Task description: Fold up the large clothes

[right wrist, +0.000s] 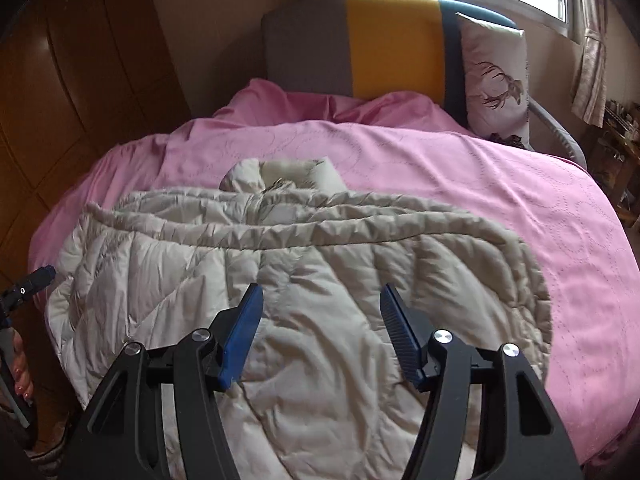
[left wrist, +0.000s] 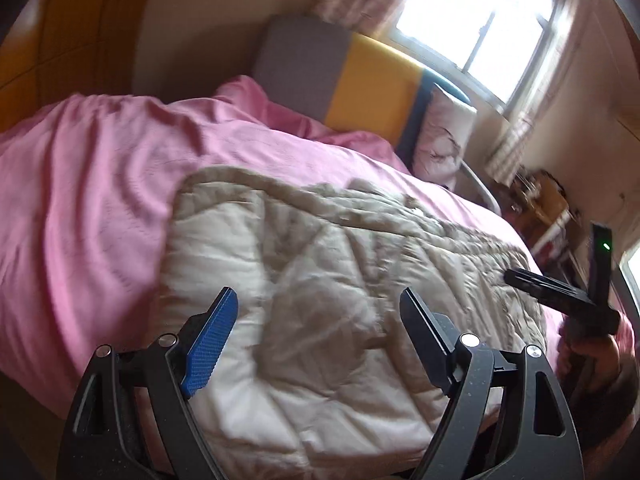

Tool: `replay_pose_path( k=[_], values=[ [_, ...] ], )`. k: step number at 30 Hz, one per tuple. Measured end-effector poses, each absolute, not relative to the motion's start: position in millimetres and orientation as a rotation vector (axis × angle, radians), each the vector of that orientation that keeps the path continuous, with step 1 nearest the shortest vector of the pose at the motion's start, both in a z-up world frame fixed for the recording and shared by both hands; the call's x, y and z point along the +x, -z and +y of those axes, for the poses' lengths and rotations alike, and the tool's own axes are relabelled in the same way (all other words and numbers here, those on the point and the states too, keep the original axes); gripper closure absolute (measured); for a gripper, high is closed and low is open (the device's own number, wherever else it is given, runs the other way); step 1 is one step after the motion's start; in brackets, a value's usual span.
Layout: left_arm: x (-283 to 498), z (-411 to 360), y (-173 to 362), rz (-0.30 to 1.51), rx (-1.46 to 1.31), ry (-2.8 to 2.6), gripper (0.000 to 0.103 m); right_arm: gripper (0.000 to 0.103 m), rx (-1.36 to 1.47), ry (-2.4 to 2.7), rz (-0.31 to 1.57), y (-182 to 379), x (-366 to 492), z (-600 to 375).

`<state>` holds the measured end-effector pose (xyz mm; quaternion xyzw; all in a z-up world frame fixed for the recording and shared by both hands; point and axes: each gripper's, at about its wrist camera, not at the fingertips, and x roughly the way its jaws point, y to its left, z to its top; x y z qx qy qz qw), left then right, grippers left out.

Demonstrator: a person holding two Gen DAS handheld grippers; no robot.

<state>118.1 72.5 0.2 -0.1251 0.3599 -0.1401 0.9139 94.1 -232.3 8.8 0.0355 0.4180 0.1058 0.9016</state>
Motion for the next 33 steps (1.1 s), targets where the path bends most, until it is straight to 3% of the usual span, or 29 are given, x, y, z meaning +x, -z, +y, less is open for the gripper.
replay_pose_path(
  k=[1,3,4,5,6,7,8,10,19,33],
  values=[
    [121,59,1,0.735,-0.217,0.3,0.02,0.047,0.063,-0.207,0.877,0,94,-227],
    [129,38,9,0.748,-0.134,0.305,0.02,0.075,0.049,-0.185,0.872,14,92,-222],
    [134,27,15,0.765,-0.083,0.306,0.022,0.081,0.05,-0.188,0.862,17,90,-221],
    [140,14,26,0.797,-0.015,0.31,0.046,0.09,0.055,-0.194,0.852,18,86,-222],
    [142,7,33,0.81,0.031,0.308,0.06,0.102,0.059,-0.195,0.841,17,82,-222],
    [142,3,37,0.806,0.075,0.289,0.079,0.102,0.064,-0.195,0.826,14,77,-224],
    [139,1,37,0.796,0.094,0.29,0.089,0.102,0.075,-0.199,0.811,7,71,-227],
    [131,5,25,0.779,0.056,0.322,0.096,0.102,0.096,-0.214,0.769,-8,60,-232],
    [142,5,-28,0.636,0.071,0.291,0.096,0.103,0.056,-0.216,0.631,-53,74,-235],
    [238,-1,52,0.816,0.096,0.204,0.096,0.103,0.076,-0.16,0.791,45,166,-246]
  ],
)
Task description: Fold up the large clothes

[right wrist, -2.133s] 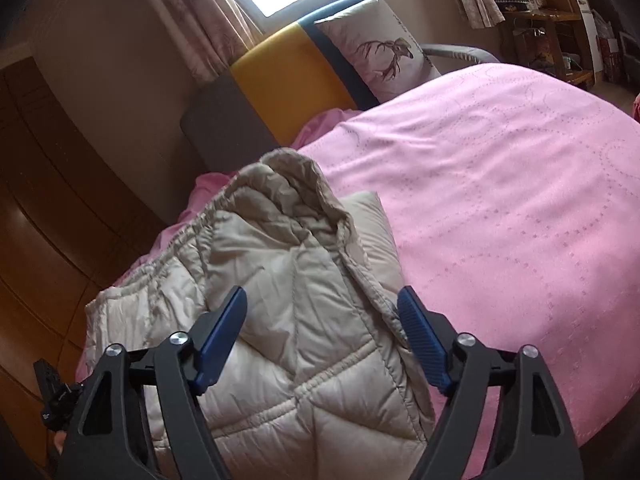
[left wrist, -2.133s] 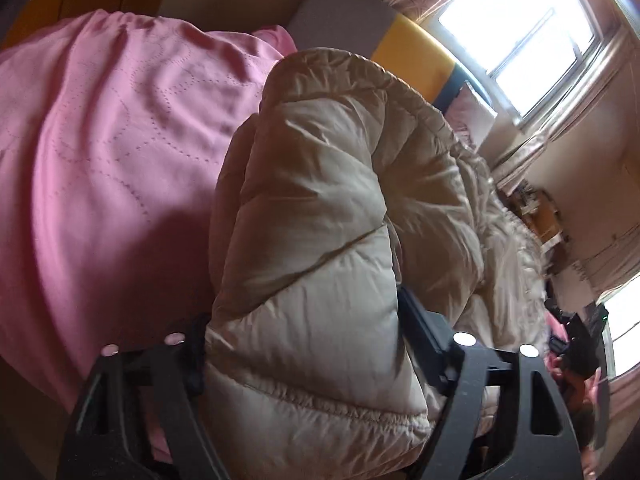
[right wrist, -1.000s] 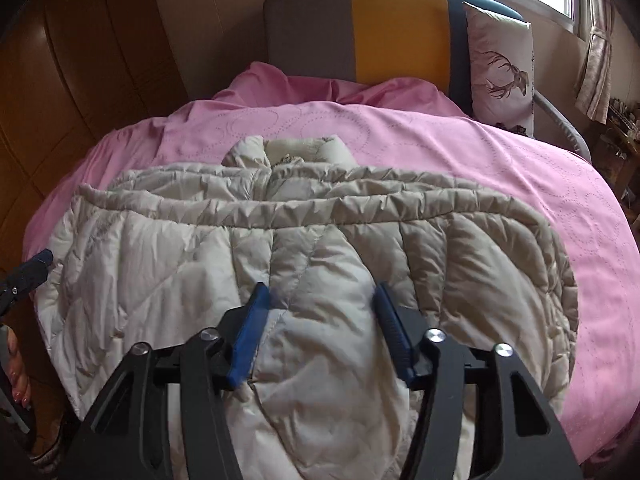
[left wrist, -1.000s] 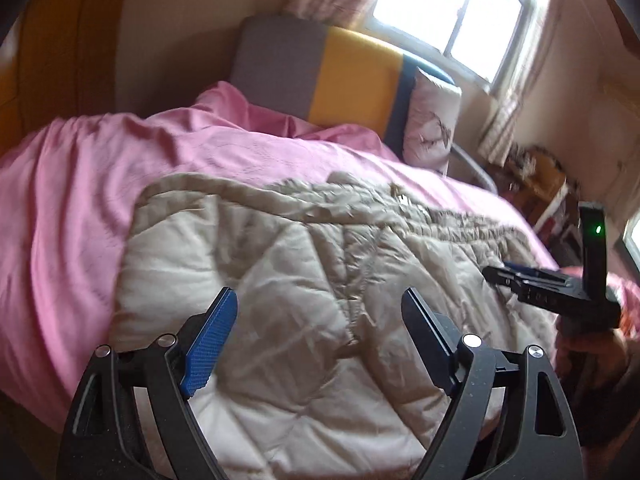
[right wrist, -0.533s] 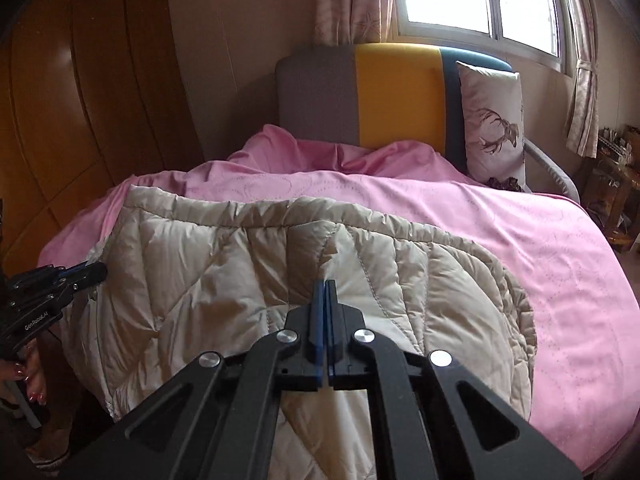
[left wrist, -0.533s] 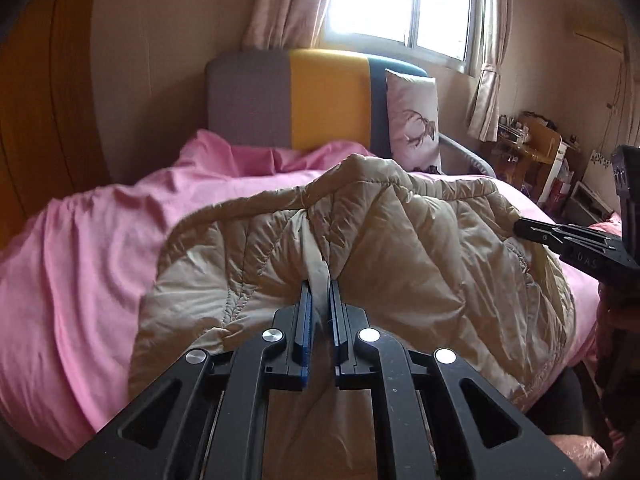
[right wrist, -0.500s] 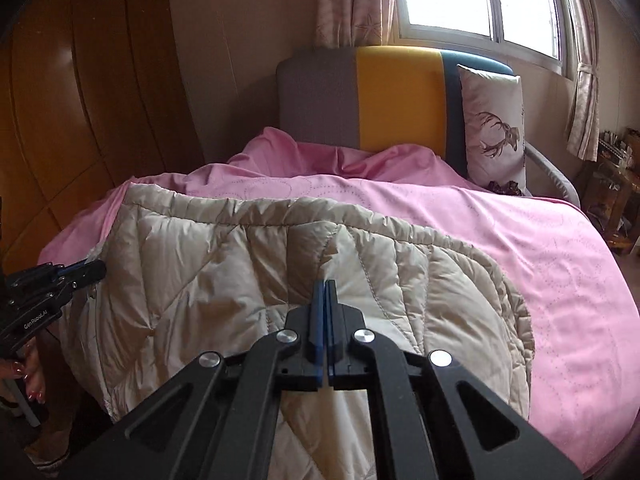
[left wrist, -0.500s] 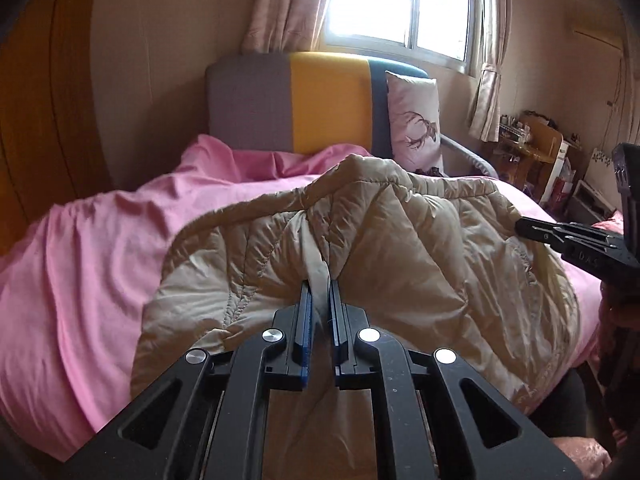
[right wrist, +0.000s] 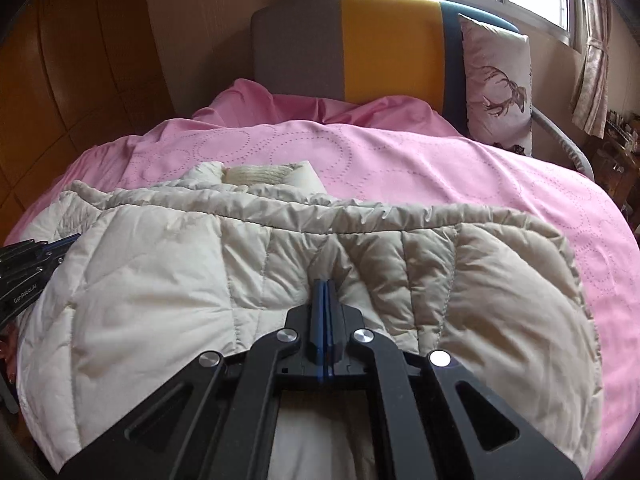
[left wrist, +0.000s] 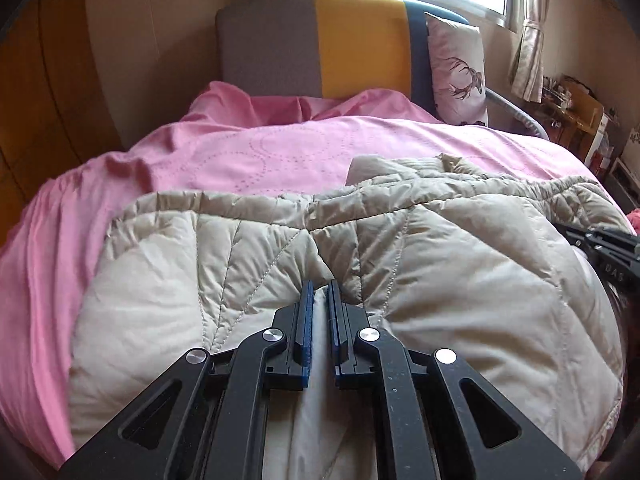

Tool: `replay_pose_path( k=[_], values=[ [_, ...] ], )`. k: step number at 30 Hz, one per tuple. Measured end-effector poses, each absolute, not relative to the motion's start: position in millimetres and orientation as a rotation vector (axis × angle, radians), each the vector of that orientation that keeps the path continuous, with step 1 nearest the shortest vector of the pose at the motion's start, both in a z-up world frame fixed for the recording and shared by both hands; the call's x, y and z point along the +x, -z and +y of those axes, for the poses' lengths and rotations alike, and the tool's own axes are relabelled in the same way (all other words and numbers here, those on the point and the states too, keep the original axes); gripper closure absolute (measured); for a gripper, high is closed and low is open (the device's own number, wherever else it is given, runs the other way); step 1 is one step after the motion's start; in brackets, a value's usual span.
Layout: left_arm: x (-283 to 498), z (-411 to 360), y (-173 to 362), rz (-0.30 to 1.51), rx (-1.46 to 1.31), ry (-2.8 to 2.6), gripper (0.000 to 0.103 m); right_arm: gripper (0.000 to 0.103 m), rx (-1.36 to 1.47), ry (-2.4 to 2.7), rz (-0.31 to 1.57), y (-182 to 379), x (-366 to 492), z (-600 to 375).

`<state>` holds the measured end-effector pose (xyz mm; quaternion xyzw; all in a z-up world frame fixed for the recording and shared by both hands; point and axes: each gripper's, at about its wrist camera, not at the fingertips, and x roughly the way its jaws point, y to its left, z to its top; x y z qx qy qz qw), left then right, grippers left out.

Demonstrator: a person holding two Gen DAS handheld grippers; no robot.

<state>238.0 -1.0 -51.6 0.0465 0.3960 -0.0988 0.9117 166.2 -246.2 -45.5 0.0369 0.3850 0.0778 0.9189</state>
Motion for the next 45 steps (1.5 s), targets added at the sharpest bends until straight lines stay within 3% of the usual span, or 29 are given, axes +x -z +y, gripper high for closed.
replay_pose_path(
  k=[7,8,9,11,17,19,24,27,33,34,36,37,41,45],
  values=[
    [245,5,80,0.83,0.036,0.244,0.096,0.099,0.175,-0.206,0.775,48,163,-264],
    [243,4,80,0.828,0.037,0.247,0.096,0.09,0.178,-0.207,0.771,40,159,-265],
    [243,5,80,0.825,0.031,0.249,0.096,0.068,0.183,-0.205,0.752,31,156,-266],
    [242,7,80,0.822,0.017,0.253,0.096,0.052,0.17,-0.192,0.691,11,149,-267],
    [240,6,81,0.809,0.026,0.245,0.096,0.055,0.068,-0.085,0.699,9,176,-280],
    [240,8,82,0.799,0.012,0.253,0.096,0.06,0.112,-0.066,0.724,26,186,-295],
    [240,18,88,0.778,-0.062,0.288,0.096,0.06,0.315,-0.035,0.736,60,199,-333],
    [240,19,88,0.779,-0.069,0.291,0.096,0.058,0.285,-0.026,0.761,63,204,-328],
    [229,10,48,0.811,-0.069,0.217,0.096,0.058,0.254,-0.005,0.75,65,201,-324],
    [227,8,39,0.794,-0.081,0.211,0.094,0.058,0.249,-0.002,0.75,65,201,-323],
    [223,-4,20,0.76,-0.074,0.213,0.055,0.058,0.241,0.003,0.751,65,201,-322],
    [223,-11,14,0.74,-0.059,0.218,0.026,0.058,0.24,0.003,0.75,65,202,-322],
    [237,-51,8,0.687,0.102,0.229,0.023,0.057,0.239,0.005,0.75,66,202,-322],
    [277,-61,40,0.78,0.17,0.183,0.023,0.057,0.234,0.011,0.752,66,202,-321]
  ],
)
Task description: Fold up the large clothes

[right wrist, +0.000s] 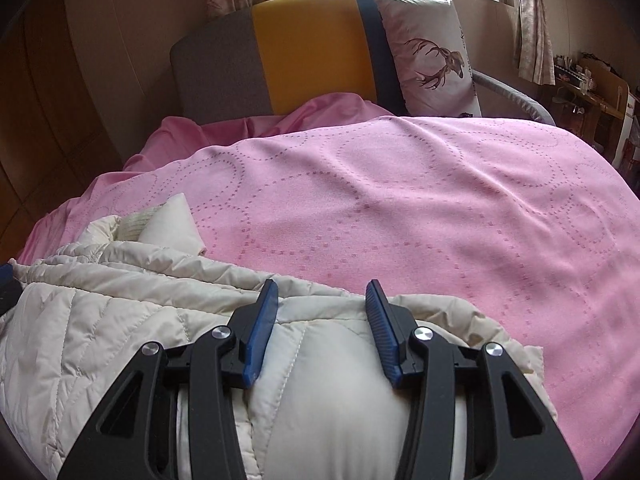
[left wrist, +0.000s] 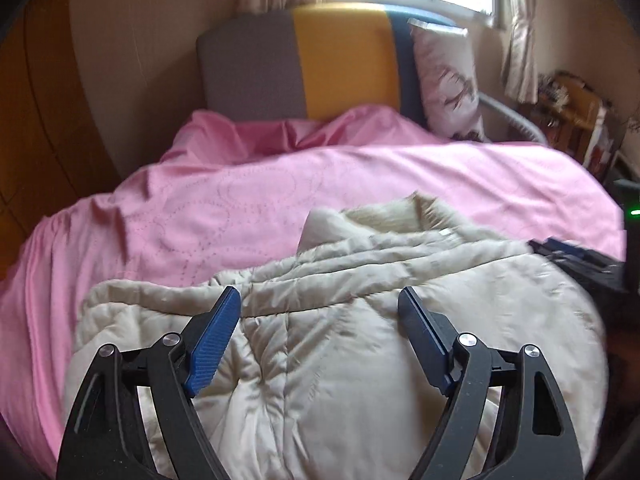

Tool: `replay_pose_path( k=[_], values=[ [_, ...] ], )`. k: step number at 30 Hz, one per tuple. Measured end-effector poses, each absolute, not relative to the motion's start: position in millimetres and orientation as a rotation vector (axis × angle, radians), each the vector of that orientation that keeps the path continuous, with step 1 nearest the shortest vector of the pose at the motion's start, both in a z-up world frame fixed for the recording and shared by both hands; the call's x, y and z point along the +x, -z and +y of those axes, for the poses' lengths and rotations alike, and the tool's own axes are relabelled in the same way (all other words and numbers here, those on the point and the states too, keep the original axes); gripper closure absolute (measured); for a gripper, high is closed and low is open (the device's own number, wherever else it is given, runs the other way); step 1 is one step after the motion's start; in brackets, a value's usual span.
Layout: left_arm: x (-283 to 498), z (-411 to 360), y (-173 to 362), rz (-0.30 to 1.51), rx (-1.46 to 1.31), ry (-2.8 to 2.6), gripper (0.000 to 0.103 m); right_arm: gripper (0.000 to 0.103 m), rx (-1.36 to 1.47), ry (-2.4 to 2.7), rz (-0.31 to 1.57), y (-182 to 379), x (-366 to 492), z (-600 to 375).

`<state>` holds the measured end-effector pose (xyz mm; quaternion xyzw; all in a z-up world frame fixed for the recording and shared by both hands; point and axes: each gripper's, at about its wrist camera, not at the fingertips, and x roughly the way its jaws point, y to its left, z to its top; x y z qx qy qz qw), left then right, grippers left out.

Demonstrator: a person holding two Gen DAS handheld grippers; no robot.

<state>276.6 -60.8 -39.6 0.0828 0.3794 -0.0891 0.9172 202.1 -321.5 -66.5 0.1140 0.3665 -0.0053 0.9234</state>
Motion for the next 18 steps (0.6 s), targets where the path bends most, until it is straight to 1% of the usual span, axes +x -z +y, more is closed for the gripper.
replay_pose_path(
  k=[5,10,15,18],
  values=[
    [309,-38,75,0.832,0.075,0.195,0.014,0.057,0.235,0.016,0.758,67,204,-320],
    [320,-36,91,0.856,0.042,0.208,0.01,0.057,0.237,0.026,0.763,68,207,-319],
    [301,-35,79,0.844,0.051,0.195,0.011,0.057,0.226,0.026,0.754,67,205,-318],
    [262,-26,61,0.798,0.05,0.178,0.011,0.055,0.215,0.034,0.751,65,203,-316]
  ],
)
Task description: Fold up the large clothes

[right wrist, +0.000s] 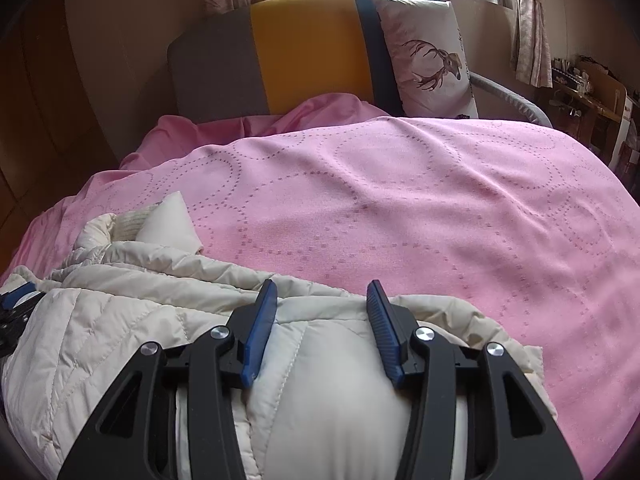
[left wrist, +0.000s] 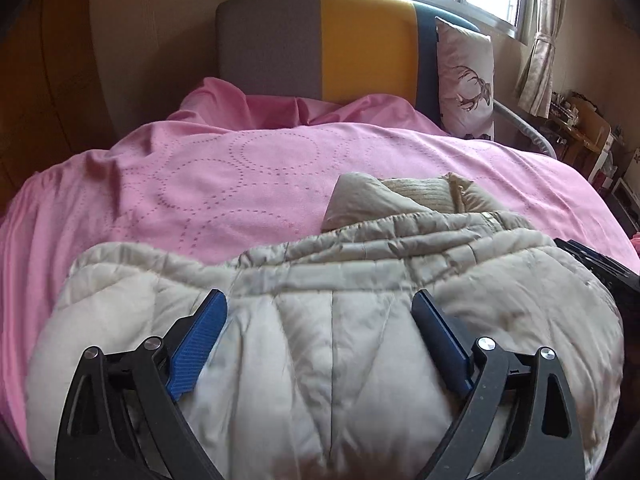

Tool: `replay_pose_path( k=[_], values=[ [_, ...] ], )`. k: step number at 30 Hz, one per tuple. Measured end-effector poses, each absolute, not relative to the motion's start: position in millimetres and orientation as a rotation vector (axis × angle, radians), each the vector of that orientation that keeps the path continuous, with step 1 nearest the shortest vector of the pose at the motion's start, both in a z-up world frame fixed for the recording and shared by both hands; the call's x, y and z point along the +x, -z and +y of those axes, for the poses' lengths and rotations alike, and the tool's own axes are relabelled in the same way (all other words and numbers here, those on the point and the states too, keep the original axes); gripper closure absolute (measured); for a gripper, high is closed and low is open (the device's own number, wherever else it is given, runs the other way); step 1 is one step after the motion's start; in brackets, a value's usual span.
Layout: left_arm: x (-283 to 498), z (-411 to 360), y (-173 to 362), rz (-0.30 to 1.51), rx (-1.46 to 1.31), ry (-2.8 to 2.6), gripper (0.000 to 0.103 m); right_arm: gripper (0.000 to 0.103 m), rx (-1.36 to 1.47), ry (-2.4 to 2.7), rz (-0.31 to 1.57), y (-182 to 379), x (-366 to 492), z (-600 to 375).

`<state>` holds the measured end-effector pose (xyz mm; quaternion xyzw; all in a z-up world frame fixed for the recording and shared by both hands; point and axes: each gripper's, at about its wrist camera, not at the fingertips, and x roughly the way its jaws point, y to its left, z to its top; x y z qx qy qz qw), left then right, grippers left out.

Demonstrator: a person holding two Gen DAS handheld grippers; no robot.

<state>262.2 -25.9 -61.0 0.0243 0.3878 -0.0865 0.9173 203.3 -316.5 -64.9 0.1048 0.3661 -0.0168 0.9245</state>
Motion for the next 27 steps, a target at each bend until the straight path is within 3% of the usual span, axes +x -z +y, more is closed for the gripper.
replay_pose_path(
  k=[4,6,12,20,27],
  values=[
    [204,9,47,0.708,-0.006,0.109,0.008,0.048,0.183,0.063,0.754,56,200,-313],
    [180,31,45,0.687,-0.056,0.096,0.008,0.026,0.156,0.097,0.732,40,188,-309],
    [110,79,48,0.598,-0.14,0.029,0.008,0.002,0.147,0.0,0.595,-2,122,-277],
    [88,119,91,0.74,-0.373,-0.032,0.008,0.002,0.053,0.027,0.634,56,124,-253],
    [64,123,105,0.754,-0.643,0.109,0.008,0.002,0.066,0.056,0.645,41,115,-254]
  ],
)
